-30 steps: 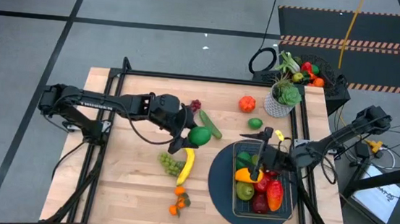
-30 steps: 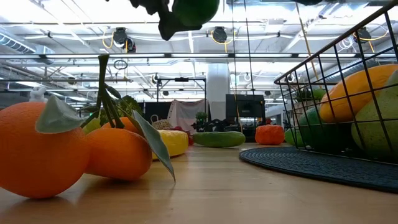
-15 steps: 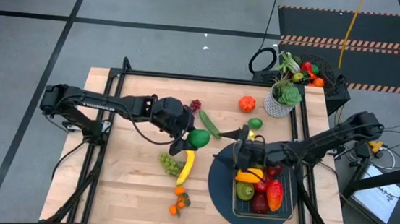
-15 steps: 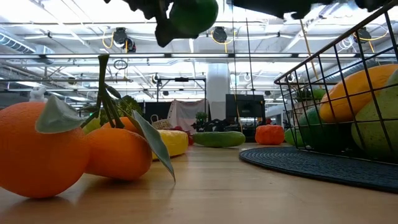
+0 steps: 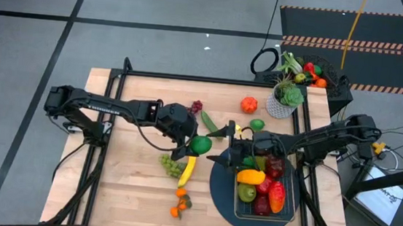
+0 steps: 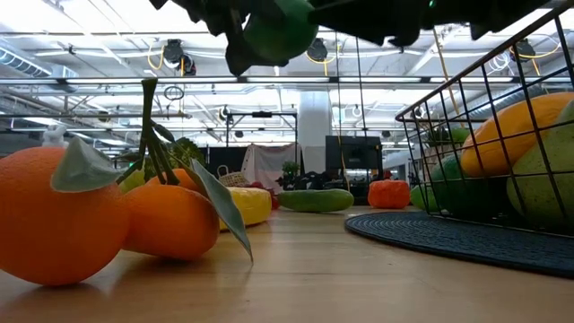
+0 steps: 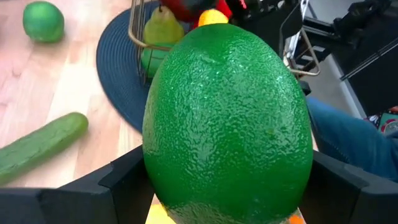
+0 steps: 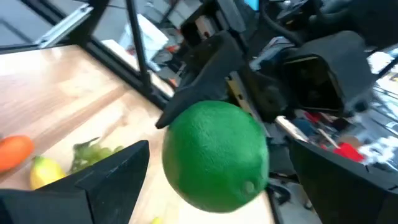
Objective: Build produce basket
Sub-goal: Put the top lime into the wire basket
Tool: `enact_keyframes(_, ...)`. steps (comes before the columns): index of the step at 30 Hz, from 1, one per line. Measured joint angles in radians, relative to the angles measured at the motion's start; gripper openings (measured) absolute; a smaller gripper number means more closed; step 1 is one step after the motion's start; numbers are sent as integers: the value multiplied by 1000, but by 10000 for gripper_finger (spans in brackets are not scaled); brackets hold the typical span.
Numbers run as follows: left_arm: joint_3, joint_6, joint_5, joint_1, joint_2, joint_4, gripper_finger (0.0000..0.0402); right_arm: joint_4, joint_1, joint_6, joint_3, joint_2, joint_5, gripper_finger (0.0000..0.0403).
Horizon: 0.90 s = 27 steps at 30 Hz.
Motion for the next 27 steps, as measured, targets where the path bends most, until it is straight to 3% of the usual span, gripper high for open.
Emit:
enact_keyframes(14, 0, 4, 8, 3, 44, 68, 312, 84, -57, -15, 0, 89, -101, 376)
enact_keyframes(27, -2, -20, -18, 29, 46, 96, 328, 87, -38, 17, 0, 86, -78, 305)
